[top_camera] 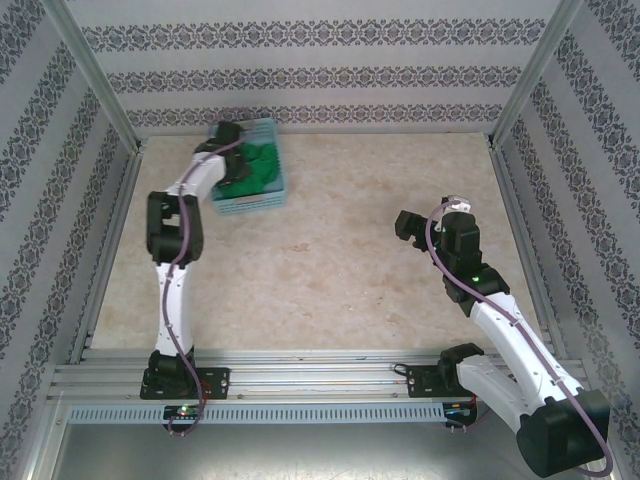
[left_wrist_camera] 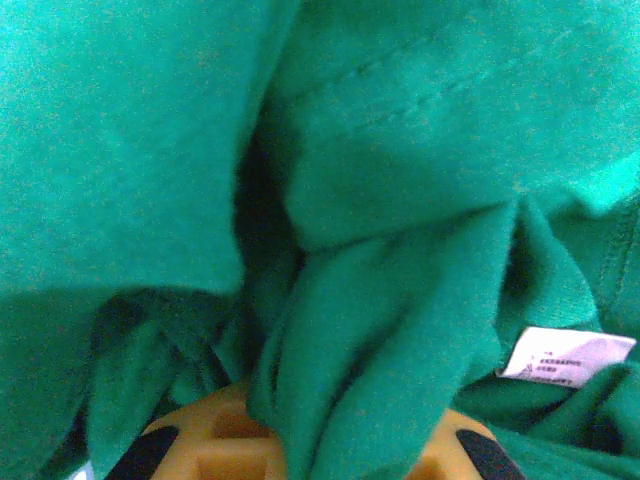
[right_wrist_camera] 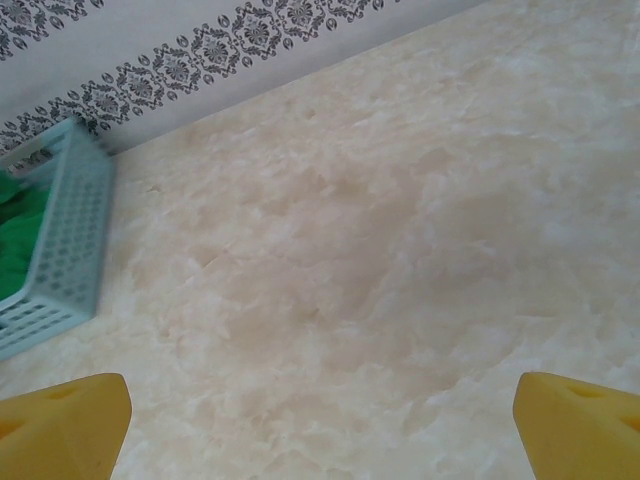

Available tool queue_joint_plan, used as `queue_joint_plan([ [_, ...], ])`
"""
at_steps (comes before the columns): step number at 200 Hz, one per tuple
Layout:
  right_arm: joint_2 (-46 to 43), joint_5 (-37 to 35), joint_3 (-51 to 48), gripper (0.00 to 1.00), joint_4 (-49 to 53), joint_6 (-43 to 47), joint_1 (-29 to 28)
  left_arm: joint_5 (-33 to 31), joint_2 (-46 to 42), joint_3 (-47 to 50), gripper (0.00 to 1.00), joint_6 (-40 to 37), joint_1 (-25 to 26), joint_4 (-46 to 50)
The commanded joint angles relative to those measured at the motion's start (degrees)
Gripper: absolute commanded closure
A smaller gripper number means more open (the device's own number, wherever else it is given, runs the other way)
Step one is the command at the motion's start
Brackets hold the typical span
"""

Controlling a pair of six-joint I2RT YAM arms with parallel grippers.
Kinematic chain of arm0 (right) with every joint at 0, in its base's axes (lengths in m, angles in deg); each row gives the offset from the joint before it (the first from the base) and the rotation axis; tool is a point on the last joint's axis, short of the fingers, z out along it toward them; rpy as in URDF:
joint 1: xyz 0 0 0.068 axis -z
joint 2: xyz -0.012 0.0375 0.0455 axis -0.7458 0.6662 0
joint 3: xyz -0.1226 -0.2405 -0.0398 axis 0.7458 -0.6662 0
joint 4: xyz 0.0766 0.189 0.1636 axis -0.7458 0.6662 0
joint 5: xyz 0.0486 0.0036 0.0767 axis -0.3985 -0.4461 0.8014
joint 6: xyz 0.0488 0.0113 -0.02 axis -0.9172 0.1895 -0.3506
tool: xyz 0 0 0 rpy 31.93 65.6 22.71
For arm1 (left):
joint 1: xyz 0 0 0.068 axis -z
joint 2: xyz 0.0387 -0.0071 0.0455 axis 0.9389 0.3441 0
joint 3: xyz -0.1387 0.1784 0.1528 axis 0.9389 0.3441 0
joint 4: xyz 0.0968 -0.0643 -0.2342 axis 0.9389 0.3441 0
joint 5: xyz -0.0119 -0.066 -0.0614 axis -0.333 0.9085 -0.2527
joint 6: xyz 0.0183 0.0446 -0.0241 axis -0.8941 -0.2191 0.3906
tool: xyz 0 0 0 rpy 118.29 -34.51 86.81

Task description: Fold the inside-out t-shirt

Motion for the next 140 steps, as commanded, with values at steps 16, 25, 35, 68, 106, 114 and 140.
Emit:
queue_joint_plan([
  [16,0.4,-1.2,1.2,0.02,2.2,-0.6,-0.6,-7.2,-8.4,7.7,1.0,0.7,-8.0,0.3],
  [25,0.0,-1.1,1.3,0.02,2.4,-0.4,-0.6,-8.0,-9.9,8.3,1.0,0.3,-8.9,0.5],
  [35,-0.2,-1.1,1.3,0.02,2.6,-0.3,-0.6,-8.2,-11.6,8.4,1.0,-0.5,-9.3,0.6],
  [68,-0.4,-0.7,1.3,0.02,3.0,-1.4,-0.6,-6.3,-17.2,6.4,1.0,-1.8,-8.0,1.4],
  [106,-1.3,0.0,1.0,0.02,3.3,-2.3,-0.7,-3.9,-26.4,5.0,1.0,-4.1,-3.4,1.7],
  [114,-1.4,0.0,1.2,0.02,3.7,-2.1,-0.7,-4.0,-28.7,4.8,1.0,-5.2,-1.6,1.7],
  [140,-1.7,0.1,1.8,0.02,4.5,-1.8,-0.7,-5.4,-36.1,4.3,1.0,-10.3,6.7,0.1],
])
